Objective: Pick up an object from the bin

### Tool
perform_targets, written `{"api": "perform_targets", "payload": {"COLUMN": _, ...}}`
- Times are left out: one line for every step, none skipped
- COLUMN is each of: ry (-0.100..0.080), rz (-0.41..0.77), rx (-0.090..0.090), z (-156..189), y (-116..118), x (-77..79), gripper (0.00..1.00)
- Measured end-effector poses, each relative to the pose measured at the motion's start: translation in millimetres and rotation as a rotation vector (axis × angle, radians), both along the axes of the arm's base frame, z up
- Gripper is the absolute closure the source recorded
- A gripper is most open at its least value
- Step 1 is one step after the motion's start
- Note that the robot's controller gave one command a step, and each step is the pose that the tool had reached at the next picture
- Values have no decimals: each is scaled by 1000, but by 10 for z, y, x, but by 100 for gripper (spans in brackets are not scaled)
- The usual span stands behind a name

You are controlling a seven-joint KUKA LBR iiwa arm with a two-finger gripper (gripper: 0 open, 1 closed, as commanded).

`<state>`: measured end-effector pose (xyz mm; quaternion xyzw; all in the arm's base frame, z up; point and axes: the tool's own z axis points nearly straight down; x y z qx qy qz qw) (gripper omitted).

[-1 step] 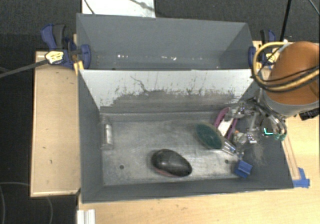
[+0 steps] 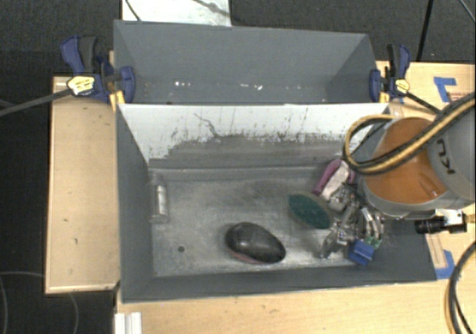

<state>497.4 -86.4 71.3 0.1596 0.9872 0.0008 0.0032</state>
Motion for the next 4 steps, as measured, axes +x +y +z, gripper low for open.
{"api": "perform_targets", "payload": {"ry": -1, "rz": -95, "rx": -1, "z": 299, "y": 81, "x": -95, "gripper": 0}}
{"api": "perform_targets", "payload": {"ry": -1, "rz": -217, "rx": -1, "z": 289, "y": 42, "x": 0, "gripper": 0}}
{"api": "perform_targets", "payload": {"ry": 0, "rz": -385, "rx": 2, "z": 2, "y": 31, "x": -158, "gripper": 0}}
{"api": "perform_targets", "payload": {"ry": 2, "rz": -378, "rx": 1, "z": 8, "y": 33, "x": -150, "gripper": 0}}
